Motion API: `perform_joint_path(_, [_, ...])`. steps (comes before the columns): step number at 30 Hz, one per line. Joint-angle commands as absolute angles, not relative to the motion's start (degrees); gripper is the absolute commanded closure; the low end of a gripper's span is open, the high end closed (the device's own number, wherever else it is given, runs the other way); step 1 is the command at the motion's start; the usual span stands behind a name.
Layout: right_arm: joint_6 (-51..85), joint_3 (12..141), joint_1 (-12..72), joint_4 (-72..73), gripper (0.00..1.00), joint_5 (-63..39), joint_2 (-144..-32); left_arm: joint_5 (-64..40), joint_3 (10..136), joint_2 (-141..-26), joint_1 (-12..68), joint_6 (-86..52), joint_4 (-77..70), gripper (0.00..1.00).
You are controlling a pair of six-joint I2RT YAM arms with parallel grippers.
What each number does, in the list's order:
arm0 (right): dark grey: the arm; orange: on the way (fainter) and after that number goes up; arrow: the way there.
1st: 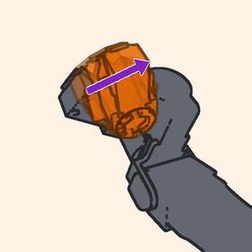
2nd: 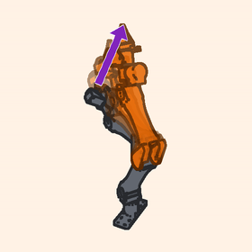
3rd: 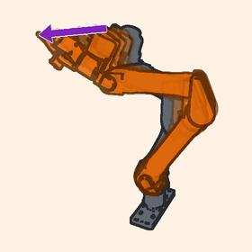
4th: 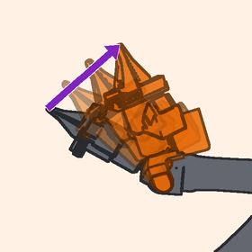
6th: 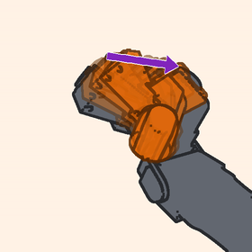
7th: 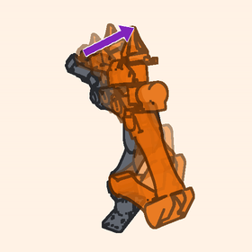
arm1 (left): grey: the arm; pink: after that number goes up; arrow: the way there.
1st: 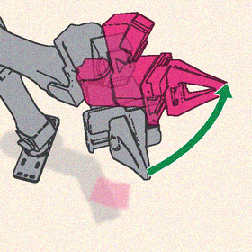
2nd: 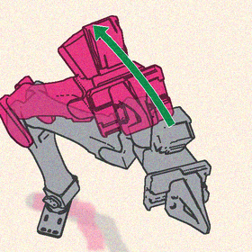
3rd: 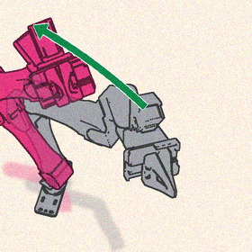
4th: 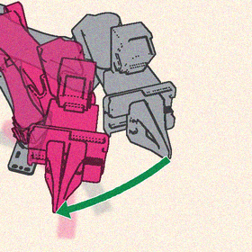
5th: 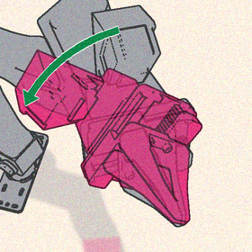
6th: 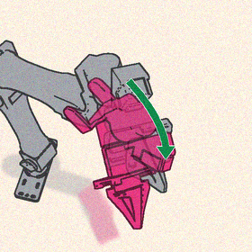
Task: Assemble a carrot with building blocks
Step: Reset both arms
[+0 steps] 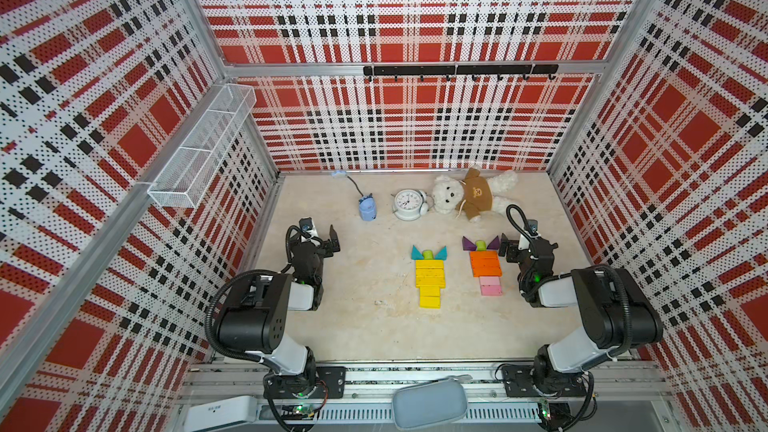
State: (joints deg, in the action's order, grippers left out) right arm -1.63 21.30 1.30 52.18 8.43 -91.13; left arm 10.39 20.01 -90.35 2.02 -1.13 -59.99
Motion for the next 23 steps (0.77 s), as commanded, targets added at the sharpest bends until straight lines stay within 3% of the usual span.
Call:
perform_joint_path(1, [-1.71, 22.29, 1.58, 54.53, 0.00, 9.29, -91.27, 9.22, 20.74, -90.10, 2.46, -0.23, -57.91, 0.01])
perform_joint_path(23, [-1.71, 22.16, 1.67, 54.46, 0.00, 9.40, -91.14, 12.16, 21.97, -90.19, 4.20, 0.95, -55.90, 0.01])
